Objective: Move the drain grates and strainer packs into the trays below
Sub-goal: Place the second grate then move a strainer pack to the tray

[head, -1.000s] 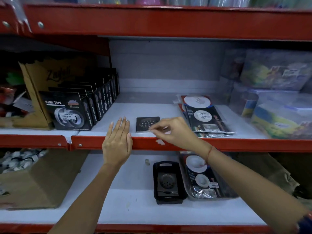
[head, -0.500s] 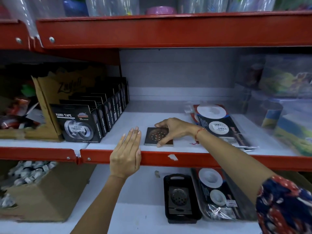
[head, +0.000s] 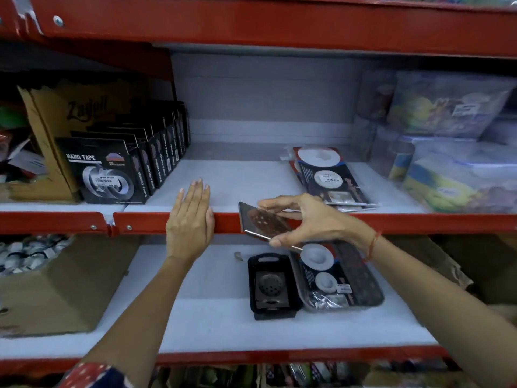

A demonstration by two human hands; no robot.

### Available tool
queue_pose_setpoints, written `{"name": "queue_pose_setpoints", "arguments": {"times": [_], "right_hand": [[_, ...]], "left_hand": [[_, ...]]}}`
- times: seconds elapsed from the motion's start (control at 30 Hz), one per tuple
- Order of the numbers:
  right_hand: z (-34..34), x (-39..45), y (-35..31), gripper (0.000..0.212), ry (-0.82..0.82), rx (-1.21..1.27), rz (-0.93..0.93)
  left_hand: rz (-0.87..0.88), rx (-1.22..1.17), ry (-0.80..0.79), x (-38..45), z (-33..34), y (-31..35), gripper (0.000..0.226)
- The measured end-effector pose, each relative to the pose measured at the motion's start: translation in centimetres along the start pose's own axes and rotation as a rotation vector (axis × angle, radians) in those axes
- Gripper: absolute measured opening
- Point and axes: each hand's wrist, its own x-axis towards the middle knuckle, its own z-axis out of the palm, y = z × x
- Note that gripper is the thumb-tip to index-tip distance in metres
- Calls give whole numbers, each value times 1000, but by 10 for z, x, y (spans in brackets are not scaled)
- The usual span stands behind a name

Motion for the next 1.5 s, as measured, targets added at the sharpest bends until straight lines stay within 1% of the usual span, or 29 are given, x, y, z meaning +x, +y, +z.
{"name": "queue_pose_setpoints", "arguments": {"times": [0.1, 0.2, 0.27, 0.47, 0.57, 0.67, 0.77, 0.83, 1.0, 1.07, 1.17, 1.33, 1.4, 1.5], "right_hand": [[19, -14, 14, 77, -35, 42, 25], [37, -13, 33, 82, -73, -133, 34], [47, -7, 50, 83, -84, -223, 79], [79, 32, 119, 88, -156, -299, 264], [95, 59, 156, 94, -248, -368, 327], [106, 78, 186, 91, -294, -393, 386], [119, 90, 206, 85, -297, -379, 411], [126, 95, 216, 85, -293, -365, 423], [133, 98, 226, 87, -317, -434, 424], [137, 94, 226, 80, -303, -450, 430], [136, 83, 218, 62, -254, -472, 420], [118, 52, 178, 52, -135, -497, 275], [108, 33, 156, 48, -56, -501, 200], [90, 2, 119, 44, 63, -434, 92]], "left_hand": [[-6, -21, -34, 0, -4, 1, 48], [-13, -30, -41, -1, -4, 1, 48], [-6, -35, -22, -2, -3, 0, 47], [39, -74, 88, 0, 7, -3, 47], [87, -13, 146, 1, 18, -7, 50], [108, 61, 208, 0, 27, -10, 54], [132, 76, 265, -2, 32, -12, 56], [149, 82, 287, -2, 35, -14, 56], [162, 94, 318, -2, 37, -14, 56], [160, 94, 313, -2, 36, -15, 56], [158, 91, 295, -2, 33, -13, 56], [136, 39, 200, -3, 22, -11, 53], [119, -22, 154, -4, 16, -8, 51], [51, -106, 72, -5, 5, -1, 48]]}}
